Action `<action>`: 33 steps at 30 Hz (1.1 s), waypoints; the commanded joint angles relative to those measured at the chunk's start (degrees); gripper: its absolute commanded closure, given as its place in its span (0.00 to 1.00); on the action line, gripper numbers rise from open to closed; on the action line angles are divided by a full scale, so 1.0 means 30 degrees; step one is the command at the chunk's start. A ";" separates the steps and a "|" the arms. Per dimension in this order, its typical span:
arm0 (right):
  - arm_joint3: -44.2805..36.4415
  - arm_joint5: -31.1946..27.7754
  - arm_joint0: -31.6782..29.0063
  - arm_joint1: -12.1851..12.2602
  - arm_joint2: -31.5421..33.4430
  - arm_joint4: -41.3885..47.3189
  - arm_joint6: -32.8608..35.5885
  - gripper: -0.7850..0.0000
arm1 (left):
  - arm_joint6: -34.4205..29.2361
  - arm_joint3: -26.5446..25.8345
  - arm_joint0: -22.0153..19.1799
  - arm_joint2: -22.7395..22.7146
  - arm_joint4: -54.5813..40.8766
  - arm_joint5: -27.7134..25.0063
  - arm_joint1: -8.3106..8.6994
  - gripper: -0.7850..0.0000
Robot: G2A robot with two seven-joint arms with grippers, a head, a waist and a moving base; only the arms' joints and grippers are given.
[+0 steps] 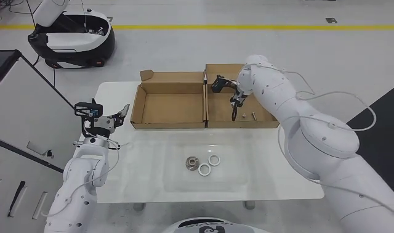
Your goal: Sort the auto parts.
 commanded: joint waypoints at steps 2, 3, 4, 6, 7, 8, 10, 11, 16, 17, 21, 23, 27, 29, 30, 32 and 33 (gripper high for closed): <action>0.0278 0.0207 -0.0187 -0.0167 0.0014 -0.0167 -0.0256 1.00 | 0.0000 0.0000 0.0000 0.0000 0.0000 0.0000 0.0000 0.00; 0.0394 0.0346 -0.0250 -0.0221 0.0003 -0.0277 -0.0366 1.00 | 0.0000 0.0000 0.0000 0.0000 0.0000 0.0000 0.0000 0.00; 0.0469 0.0441 -0.0332 -0.0274 -0.0010 -0.0436 -0.0472 1.00 | 0.0000 0.0000 0.0000 0.0000 0.0000 0.0000 0.0000 0.00; 0.0681 0.0604 -0.0476 -0.0364 0.0044 -0.0488 -0.0766 1.00 | 0.0000 0.0000 0.0000 0.0000 0.0000 0.0000 0.0000 0.00; 0.0737 0.0678 -0.0530 -0.0409 0.0022 -0.0624 -0.0867 1.00 | 0.0000 0.0000 0.0000 0.0000 0.0000 0.0000 0.0000 0.00; 0.0833 0.0757 -0.0576 -0.0447 0.0070 -0.0602 -0.1013 1.00 | 0.0000 0.0000 0.0000 0.0000 0.0000 0.0000 0.0000 0.00; 0.0945 0.0930 -0.0603 -0.0522 0.0087 -0.0756 -0.1203 1.00 | 0.0000 0.0000 0.0000 0.0000 0.0000 0.0000 0.0000 0.00; 0.1012 0.0981 -0.0664 -0.0556 0.0101 -0.0802 -0.1271 1.00 | 0.0000 0.0000 0.0000 0.0000 0.0000 0.0000 0.0000 0.00; 0.1296 0.1144 -0.0898 -0.0699 0.0228 -0.0894 -0.1436 1.00 | 0.0000 0.0000 0.0000 0.0000 0.0000 0.0000 0.0000 0.00; 0.1367 0.1167 -0.0949 -0.0723 0.0274 -0.0854 -0.1402 1.00 | 0.0000 0.0000 0.0000 0.0000 0.0000 0.0000 0.0000 0.00; 0.1516 0.1178 -0.1074 -0.0794 0.0367 -0.0950 -0.1470 1.00 | 0.0000 0.0000 0.0000 0.0000 0.0000 0.0000 0.0000 0.00; 0.1568 0.1162 -0.1103 -0.0821 0.0409 -0.1015 -0.1500 0.97 | 0.0000 0.0000 0.0000 0.0000 0.0000 0.0000 0.0000 0.00; 0.1655 0.1150 -0.1142 -0.0868 0.0535 -0.1045 -0.1530 0.71 | 0.0000 0.0000 0.0000 0.0000 0.0000 0.0000 0.0000 0.00; 0.1687 0.1119 -0.1156 -0.0885 0.0595 -0.1066 -0.1556 0.61 | 0.0000 0.0000 0.0000 0.0000 0.0000 0.0000 0.0000 0.00; 0.1713 0.1113 -0.1161 -0.0889 0.0644 -0.1042 -0.1624 0.58 | 0.0000 0.0000 0.0000 0.0000 0.0000 0.0000 0.0000 0.00; 0.1752 0.1098 -0.1166 -0.0896 0.0700 -0.1082 -0.1706 0.57 | 0.0000 0.0000 0.0000 0.0000 0.0000 0.0000 0.0000 0.00; 0.1764 0.1099 -0.1165 -0.0896 0.0743 -0.1077 -0.1834 0.57 | 0.0000 0.0000 0.0000 0.0000 0.0000 0.0000 0.0000 0.00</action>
